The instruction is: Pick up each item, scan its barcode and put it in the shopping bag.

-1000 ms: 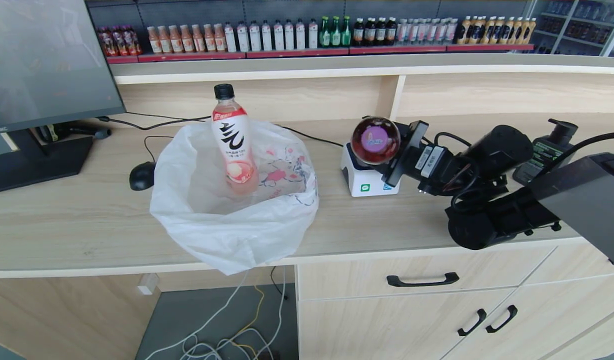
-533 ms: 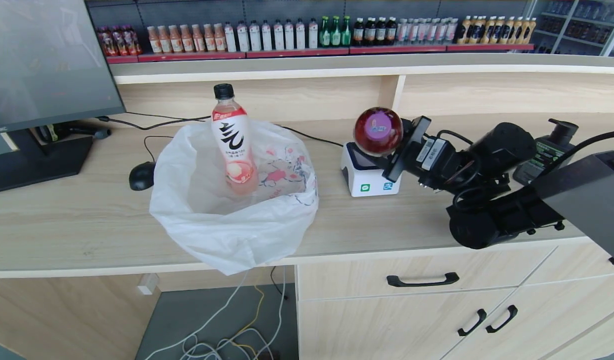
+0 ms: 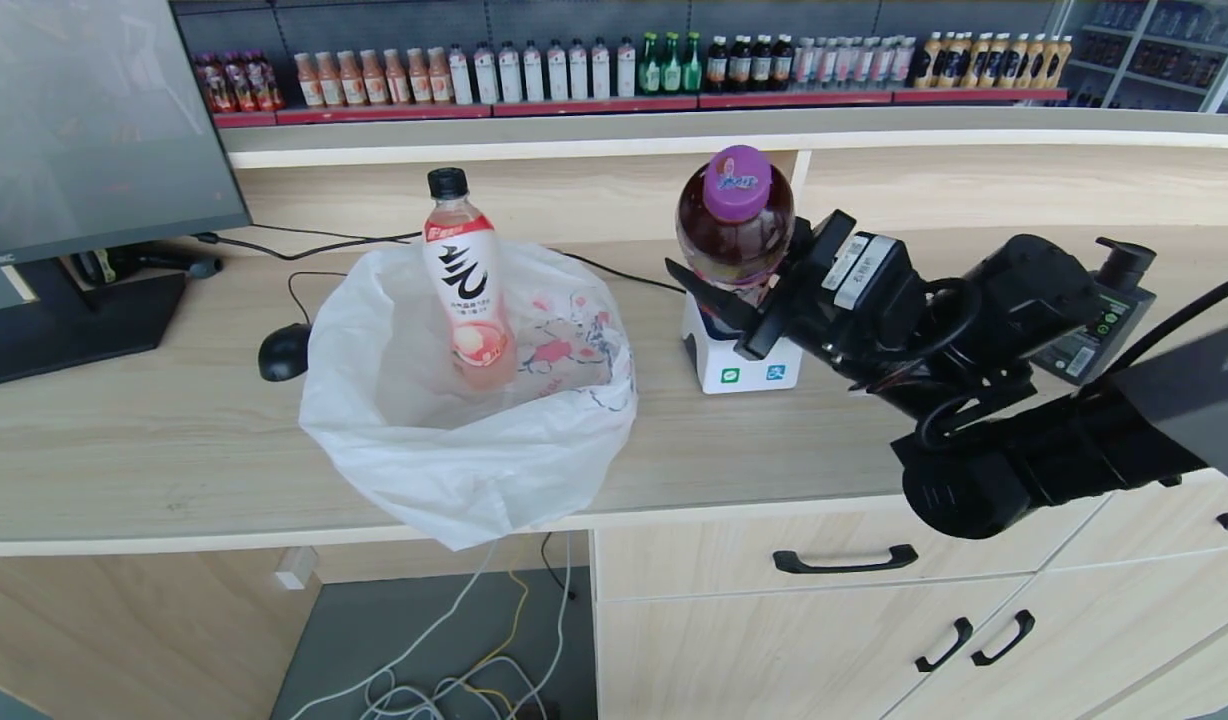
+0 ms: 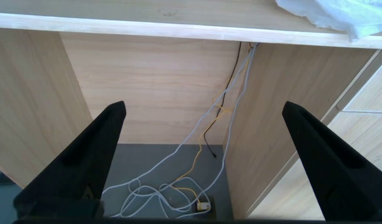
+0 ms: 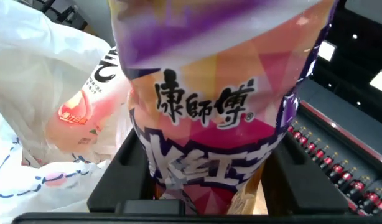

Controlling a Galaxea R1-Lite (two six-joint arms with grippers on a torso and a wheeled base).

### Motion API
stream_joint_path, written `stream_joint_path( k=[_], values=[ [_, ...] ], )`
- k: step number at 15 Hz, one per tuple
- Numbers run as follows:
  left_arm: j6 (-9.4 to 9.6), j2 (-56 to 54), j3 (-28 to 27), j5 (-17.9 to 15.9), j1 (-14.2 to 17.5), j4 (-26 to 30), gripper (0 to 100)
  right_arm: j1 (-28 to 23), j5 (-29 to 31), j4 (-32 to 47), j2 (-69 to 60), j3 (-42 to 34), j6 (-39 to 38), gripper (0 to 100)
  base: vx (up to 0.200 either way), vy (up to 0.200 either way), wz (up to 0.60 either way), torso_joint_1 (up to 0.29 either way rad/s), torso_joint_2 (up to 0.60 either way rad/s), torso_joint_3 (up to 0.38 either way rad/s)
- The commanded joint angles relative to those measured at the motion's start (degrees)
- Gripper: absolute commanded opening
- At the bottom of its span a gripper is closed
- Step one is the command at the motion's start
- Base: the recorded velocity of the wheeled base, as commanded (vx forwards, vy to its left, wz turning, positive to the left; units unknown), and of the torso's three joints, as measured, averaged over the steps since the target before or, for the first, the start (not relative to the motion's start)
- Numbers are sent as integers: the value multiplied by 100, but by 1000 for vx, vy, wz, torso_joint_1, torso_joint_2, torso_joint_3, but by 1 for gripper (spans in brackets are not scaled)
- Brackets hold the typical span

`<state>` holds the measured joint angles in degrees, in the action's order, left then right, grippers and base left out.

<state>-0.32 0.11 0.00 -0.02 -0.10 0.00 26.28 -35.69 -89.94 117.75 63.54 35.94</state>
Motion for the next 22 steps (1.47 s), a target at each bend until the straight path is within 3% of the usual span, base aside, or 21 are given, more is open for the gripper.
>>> stream_joint_path(
  k=[1, 8, 9, 11, 16, 22],
  values=[
    [-3, -2, 0, 2, 1, 0, 100, 325, 440, -6, -367, -439, -192, 0, 0, 0, 0, 0, 0, 0],
    [-3, -2, 0, 2, 1, 0, 100, 1344, 2981, -6, -323, -579, -1370, 0, 0, 0, 0, 0, 0, 0],
    [-3, -2, 0, 2, 1, 0, 100, 1564, 3719, -6, -252, -535, -1616, 0, 0, 0, 0, 0, 0, 0],
    [-3, -2, 0, 2, 1, 0, 100, 1837, 4246, -6, -121, -333, -1810, 0, 0, 0, 0, 0, 0, 0],
    [-3, -2, 0, 2, 1, 0, 100, 1977, 4747, -6, -6, 10, -2108, 0, 0, 0, 0, 0, 0, 0],
    [5, -2, 0, 2, 1, 0, 100, 1977, 4774, -6, -24, 10, -2434, 0, 0, 0, 0, 0, 0, 0]
  ],
)
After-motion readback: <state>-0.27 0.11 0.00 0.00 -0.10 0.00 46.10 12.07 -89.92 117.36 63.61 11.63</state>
